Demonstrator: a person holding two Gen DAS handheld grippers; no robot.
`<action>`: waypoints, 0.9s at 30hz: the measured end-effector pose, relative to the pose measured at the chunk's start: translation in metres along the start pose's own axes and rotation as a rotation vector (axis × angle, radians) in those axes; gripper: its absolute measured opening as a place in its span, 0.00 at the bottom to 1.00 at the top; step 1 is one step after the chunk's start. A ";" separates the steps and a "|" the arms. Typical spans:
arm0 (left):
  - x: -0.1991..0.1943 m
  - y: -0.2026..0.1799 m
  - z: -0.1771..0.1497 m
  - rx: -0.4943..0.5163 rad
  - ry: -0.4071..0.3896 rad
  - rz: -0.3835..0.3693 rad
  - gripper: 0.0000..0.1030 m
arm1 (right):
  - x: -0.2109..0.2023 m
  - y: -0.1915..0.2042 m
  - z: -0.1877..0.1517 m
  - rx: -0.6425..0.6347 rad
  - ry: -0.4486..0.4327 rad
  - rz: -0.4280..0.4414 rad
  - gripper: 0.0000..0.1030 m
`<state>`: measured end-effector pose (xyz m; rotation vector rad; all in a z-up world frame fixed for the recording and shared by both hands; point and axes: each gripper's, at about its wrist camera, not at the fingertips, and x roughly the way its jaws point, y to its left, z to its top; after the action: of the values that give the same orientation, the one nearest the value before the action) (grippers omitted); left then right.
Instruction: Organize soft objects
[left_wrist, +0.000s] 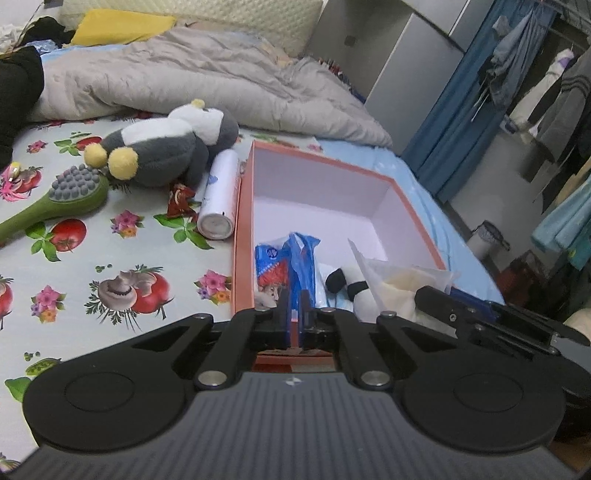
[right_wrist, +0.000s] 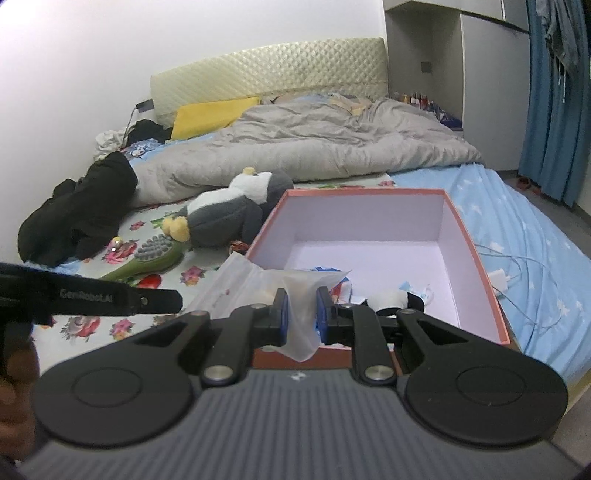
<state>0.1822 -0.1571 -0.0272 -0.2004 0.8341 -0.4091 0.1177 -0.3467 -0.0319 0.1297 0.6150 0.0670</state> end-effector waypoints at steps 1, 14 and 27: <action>0.005 -0.002 0.000 0.004 0.009 0.006 0.04 | 0.002 -0.003 -0.001 0.005 0.006 0.003 0.19; 0.043 -0.004 -0.027 0.027 0.110 0.016 0.05 | 0.013 -0.029 -0.012 0.057 0.041 0.021 0.19; 0.087 0.010 -0.061 0.162 0.237 -0.054 0.55 | 0.008 -0.047 -0.017 0.092 0.050 -0.007 0.19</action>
<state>0.1915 -0.1860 -0.1292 -0.0236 1.0245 -0.5559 0.1154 -0.3903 -0.0572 0.2153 0.6684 0.0351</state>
